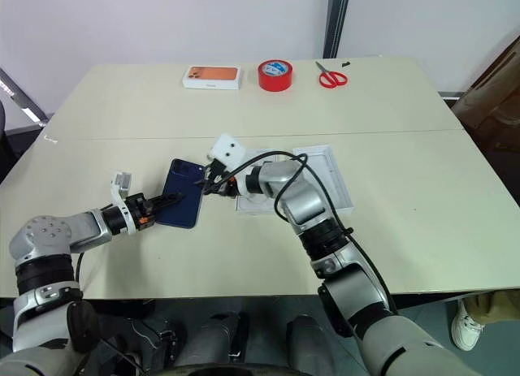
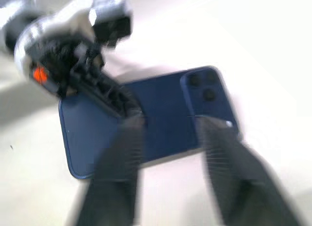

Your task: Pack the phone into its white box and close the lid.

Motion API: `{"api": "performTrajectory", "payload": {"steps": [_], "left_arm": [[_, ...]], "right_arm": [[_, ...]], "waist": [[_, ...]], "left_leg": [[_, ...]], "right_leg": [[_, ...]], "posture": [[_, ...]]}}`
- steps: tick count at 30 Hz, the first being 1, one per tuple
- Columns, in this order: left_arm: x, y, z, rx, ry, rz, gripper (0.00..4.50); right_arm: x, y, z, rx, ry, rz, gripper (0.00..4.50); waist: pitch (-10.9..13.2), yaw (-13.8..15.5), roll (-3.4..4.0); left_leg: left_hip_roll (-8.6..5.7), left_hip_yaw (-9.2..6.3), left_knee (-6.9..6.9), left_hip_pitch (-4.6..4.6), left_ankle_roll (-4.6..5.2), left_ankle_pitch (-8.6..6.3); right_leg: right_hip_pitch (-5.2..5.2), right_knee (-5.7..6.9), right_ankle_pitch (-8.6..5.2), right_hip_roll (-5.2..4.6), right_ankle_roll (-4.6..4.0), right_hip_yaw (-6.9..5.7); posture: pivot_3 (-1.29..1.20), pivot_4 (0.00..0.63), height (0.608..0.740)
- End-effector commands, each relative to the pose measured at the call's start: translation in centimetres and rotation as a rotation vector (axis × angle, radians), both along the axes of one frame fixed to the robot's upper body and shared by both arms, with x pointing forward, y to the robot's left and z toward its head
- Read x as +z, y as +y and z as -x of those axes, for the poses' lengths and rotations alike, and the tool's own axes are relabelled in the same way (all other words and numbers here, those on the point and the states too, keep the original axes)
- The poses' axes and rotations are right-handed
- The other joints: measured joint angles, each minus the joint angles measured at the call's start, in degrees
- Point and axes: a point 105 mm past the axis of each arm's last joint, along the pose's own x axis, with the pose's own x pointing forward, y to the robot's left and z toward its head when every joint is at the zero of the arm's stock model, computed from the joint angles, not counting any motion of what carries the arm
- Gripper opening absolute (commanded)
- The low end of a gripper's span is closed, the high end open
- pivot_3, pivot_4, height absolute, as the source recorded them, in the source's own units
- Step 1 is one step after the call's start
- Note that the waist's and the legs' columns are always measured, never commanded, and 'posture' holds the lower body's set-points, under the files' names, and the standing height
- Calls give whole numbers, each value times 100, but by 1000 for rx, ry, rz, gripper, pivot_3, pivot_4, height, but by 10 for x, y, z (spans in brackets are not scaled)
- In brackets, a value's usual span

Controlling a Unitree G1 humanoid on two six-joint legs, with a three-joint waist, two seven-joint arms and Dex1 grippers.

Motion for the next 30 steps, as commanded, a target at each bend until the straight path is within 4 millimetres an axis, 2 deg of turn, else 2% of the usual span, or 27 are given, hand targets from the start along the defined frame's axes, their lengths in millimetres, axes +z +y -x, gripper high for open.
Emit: {"api": "performTrajectory", "payload": {"steps": [1, 5, 9, 13, 16, 17, 20, 25, 30], "left_arm": [[23, -2, -4, 16, -93, 92, 0], [33, -3, -7, 33, -136, 116, 0], [33, -9, -8, 33, -145, 109, 0], [32, -12, -7, 28, -148, 104, 0], [33, -13, -6, 21, -150, 101, 0], [33, -13, -6, 20, -151, 100, 0], [33, -14, -6, 16, -148, 94, 0], [34, -17, -5, 5, -150, 94, 0], [34, -16, -3, 3, -148, 106, 0]], "right_arm": [[10, -16, 19, 110, -75, 24, 3826], [-6, -42, 34, 195, -52, 122, 3826], [-26, -63, 36, 207, -73, 239, 3826], [-36, -74, 35, 196, -88, 279, 3826], [-41, -76, 36, 198, -80, 284, 2514], [-43, -77, 36, 197, -85, 290, 1882], [-44, -76, 35, 189, -87, 287, 448], [-48, -77, 32, 179, -107, 314, 448], [-34, -75, 38, 210, -119, 243, 448]], "waist": [[3, 5, -4], [12, -28, -20], [16, -64, -24], [24, -52, -37], [25, -34, -40], [26, -30, -41], [27, -21, -42], [29, -20, -46], [30, -20, -49]], "left_leg": [[0, 0, 0, -2, 0, 0], [2, 0, 5, -27, 0, 0], [9, 1, 6, -54, -12, 8], [10, 3, 7, -61, -29, 17], [10, 3, 10, -61, -29, 17], [10, 3, 11, -61, -29, 17], [10, 3, 13, -62, -30, 18], [9, 3, 14, -62, -30, 18], [9, 2, 14, -62, -32, 19]], "right_leg": [[-1, -1, 0, 0, 0, 0], [-13, -8, 0, 1, 0, -1], [-25, 0, 0, 6, 0, 0], [-31, 0, 0, 7, 0, 0], [-29, 0, 0, 7, 0, 0], [-28, -1, 0, 7, 0, 0], [-27, -1, 0, 7, 0, 0], [-26, -1, 0, 7, 0, -1], [-26, -1, 0, 7, 0, -1]], "posture": [[0, 150, 734], [0, 150, 734], [0, 150, 734], [0, 150, 734], [0, 150, 734], [0, 150, 734], [0, 150, 734], [0, 150, 734], [0, 150, 734]]}}
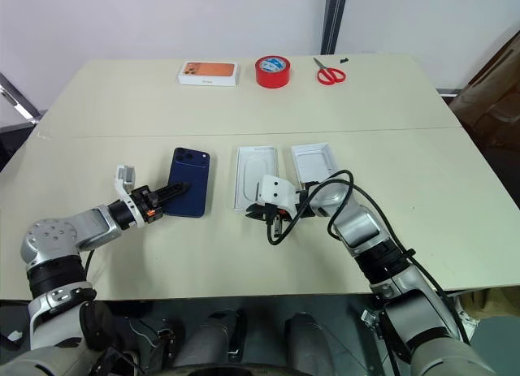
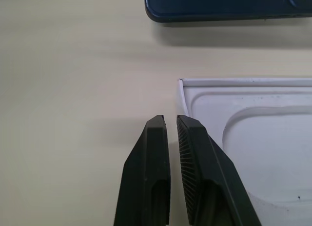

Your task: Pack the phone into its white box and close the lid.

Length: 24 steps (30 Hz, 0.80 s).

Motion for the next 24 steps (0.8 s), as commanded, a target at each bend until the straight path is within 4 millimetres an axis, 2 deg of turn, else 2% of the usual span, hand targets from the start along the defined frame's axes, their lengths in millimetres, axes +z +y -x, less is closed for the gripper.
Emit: {"api": "performTrajectory", "payload": {"steps": [1, 4, 9, 17, 22, 23, 24], "left_arm": [[16, 0, 1, -11, -70, 23, 0], [16, -1, 2, -18, -71, 25, 0], [15, -5, 2, -24, -68, 24, 0], [14, -6, 3, -29, -68, 16, 0], [13, -8, 3, -29, -67, 10, 0], [13, -9, 2, -30, -67, 10, 0], [14, -9, 2, -30, -67, 10, 0]], "right_arm": [[18, 2, 5, 42, -31, -67, 448], [24, 2, 3, 35, -27, -100, 448], [9, -3, -7, -1, -66, -13, 448], [7, -4, -14, -22, -74, -18, 448], [-3, -8, -13, -10, -71, 37, 448], [-5, -9, -12, -5, -65, 40, 215], [-6, -9, -11, -1, -65, 46, 215]], "waist": [[1, 1, -2], [2, -1, -3], [3, 1, -4], [4, -2, -6], [4, -2, -6], [4, 0, -6], [4, 0, -6]], "left_leg": [[0, 0, 0, 0, 0, 0], [0, 0, 0, 0, 0, 0], [0, 0, 0, 0, 0, 0], [0, 0, 0, 0, -2, 1], [0, 0, 0, 0, -2, 1], [0, 0, 1, 0, -2, 1], [0, 0, 1, 0, -2, 1]], "right_leg": [[0, 0, 0, 0, 0, 0], [0, 0, 0, 0, 0, 0], [0, 0, 0, 0, 0, 0], [0, 0, 0, 0, 0, 0], [0, 0, 0, 0, 0, 0], [0, 0, 0, 0, 0, 0], [1, 0, 0, 0, 0, -1]], "posture": [[0, 150, 734], [0, 150, 734], [0, 150, 734], [0, 150, 734], [0, 150, 734], [0, 150, 734], [0, 150, 734]]}}
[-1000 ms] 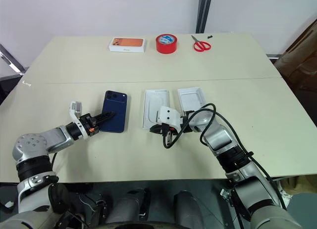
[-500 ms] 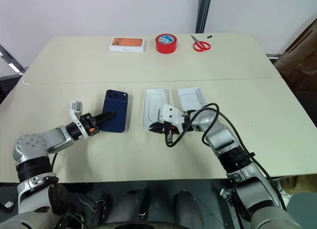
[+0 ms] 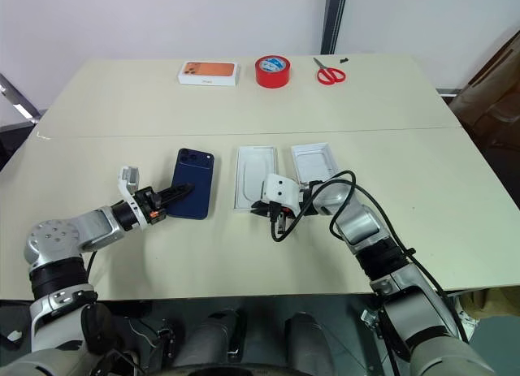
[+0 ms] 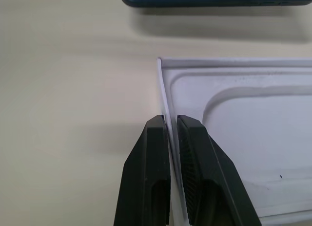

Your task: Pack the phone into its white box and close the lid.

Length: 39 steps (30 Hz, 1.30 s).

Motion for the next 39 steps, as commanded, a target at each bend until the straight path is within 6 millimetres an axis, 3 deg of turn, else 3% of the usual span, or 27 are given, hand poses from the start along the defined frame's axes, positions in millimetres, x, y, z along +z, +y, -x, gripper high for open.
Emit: {"api": "performTrajectory", "payload": {"steps": [1, 9, 14, 19, 23, 26, 30, 33, 39], "left_arm": [[16, -1, -1, -5, -73, 13, 0], [27, 0, -4, -3, -97, 27, 0], [45, -1, -10, 8, -141, 56, 0], [60, -15, -10, -30, -184, 70, 0], [58, -29, -7, -51, -182, 62, 0], [55, -38, -7, -62, -173, 60, 0], [46, -49, -8, -68, -150, 43, 0], [42, -53, -9, -68, -140, 26, 0], [31, -64, -14, -57, -112, -18, 0]], "right_arm": [[3, 0, 1, 31, -22, 22, 215], [16, 13, 11, 71, -9, -38, 215], [11, 25, 18, 76, -23, -27, 215], [0, 39, 23, 18, -11, -12, 215], [3, 46, 25, 1, 4, -34, 215], [7, 46, 30, 30, 24, -45, 1039], [11, 37, 31, 50, -2, -25, 2973], [19, 30, 33, 56, 12, -36, 2973], [29, -11, 14, -55, -14, 0, 2973]], "waist": [[0, 1, 0], [1, -1, -1], [3, 2, -5], [3, -1, -5], [3, -6, -6], [3, -4, -6], [3, 13, -7], [4, 7, -8], [7, 24, -14]], "left_leg": [[0, 0, 1, 0, 0, 0], [0, 0, 1, 0, 0, 0], [0, -1, 1, 0, 0, 0], [0, -1, 3, 0, -1, 1], [1, -2, 4, 0, -2, 1], [1, -1, 3, 0, -3, 2], [0, -1, 6, 0, -2, 1], [-1, -1, 7, 0, -2, 1], [-2, 0, 8, -1, -2, 1]], "right_leg": [[0, 0, 0, 0, 0, 0], [-1, 0, 0, 0, 0, 0], [-1, 0, 0, 0, 0, 0], [0, 1, 0, 0, 0, 0], [0, 2, 0, 2, 0, -1], [-2, 3, 0, 3, 0, 0], [2, 2, 0, 2, 0, 0], [2, 2, 0, 2, 0, 0], [7, -1, 0, 0, 0, -1]], "posture": [[0, 150, 734], [0, 150, 734], [0, 150, 734], [0, 150, 734], [0, 150, 734], [0, 150, 734], [0, 150, 734], [0, 150, 734], [0, 150, 734]]}}
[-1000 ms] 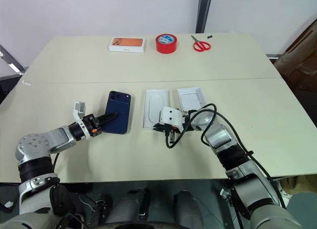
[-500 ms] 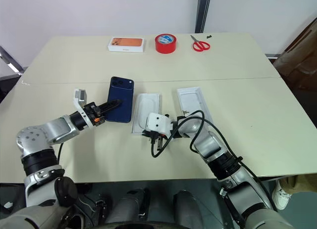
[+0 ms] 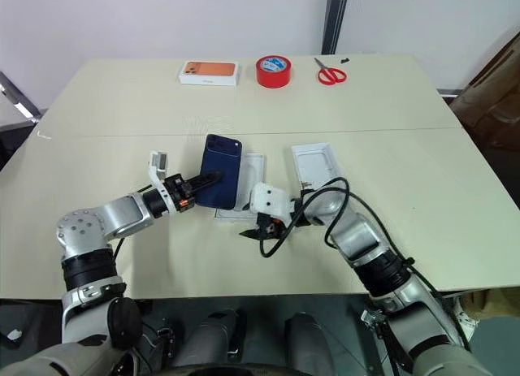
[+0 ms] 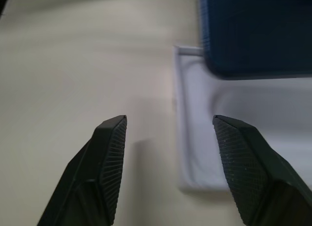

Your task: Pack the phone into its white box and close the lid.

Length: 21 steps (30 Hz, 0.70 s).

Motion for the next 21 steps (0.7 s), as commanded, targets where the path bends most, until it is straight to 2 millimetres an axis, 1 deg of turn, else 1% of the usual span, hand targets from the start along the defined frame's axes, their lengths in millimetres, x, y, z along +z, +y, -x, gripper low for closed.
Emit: {"api": "performTrajectory", "payload": {"steps": [1, 3, 5, 6, 9, 10, 12, 16, 21], "left_arm": [[7, -5, -2, 1, -43, -13, 0], [7, -8, 0, -14, -42, -10, 0], [4, -9, 2, -25, -31, -19, 981], [2, -9, 2, -27, -25, -25, 1333], [0, -7, 1, -20, -24, -52, 2871], [1, -7, 1, -17, -23, -50, 3473], [4, -7, 1, -24, -31, -55, 4377], [13, -6, 2, -37, -56, -54, 4377], [15, 0, 9, -56, -75, -103, 4377]], "right_arm": [[16, -17, -11, -48, -61, -11, 2973], [17, -27, -18, -90, -76, -3, 2973], [18, -32, -24, -116, -87, -5, 3007], [19, -33, -26, -127, -94, -8, 3007], [20, -34, -31, -146, -102, -16, 3007], [20, -34, -32, -149, -105, -16, 3007], [19, -34, -34, -155, -111, -16, 3007], [18, -33, -39, -172, -125, -20, 3007], [19, -32, -44, -176, -139, -24, 3007]], "waist": [[0, -8, 0], [0, -13, 0], [0, -28, 0], [0, -29, 0], [0, -20, 0], [0, -19, 0], [0, -17, 0], [0, -15, 0], [0, -20, 0]], "left_leg": [[0, 0, -1, 0, 0, 0], [1, 0, -3, 0, 0, 0], [2, 1, -3, 0, 0, 0], [2, 3, -3, 0, 0, 0], [3, 3, -3, 0, 0, 0], [2, 3, -2, 0, 0, 0], [2, 3, -1, 1, 0, 0], [2, 3, 0, 1, 0, 1], [2, 3, -1, 1, 0, 1]], "right_leg": [[-1, 0, 0, 0, 0, 0], [-3, 0, 0, 1, 0, 1], [-4, 1, 0, 1, 0, 1], [-4, 1, 0, 1, 0, 2], [-5, 1, 0, 2, 0, 2], [-4, 1, 0, 2, 0, 2], [0, 1, 0, 2, 0, 1], [0, 1, 0, 2, 0, 2], [-2, 1, 0, 2, 0, 2]], "posture": [[0, 150, 734], [0, 150, 734], [0, 150, 734], [0, 150, 734], [0, 150, 734], [0, 150, 734], [0, 150, 734], [0, 150, 734], [0, 150, 734]]}}
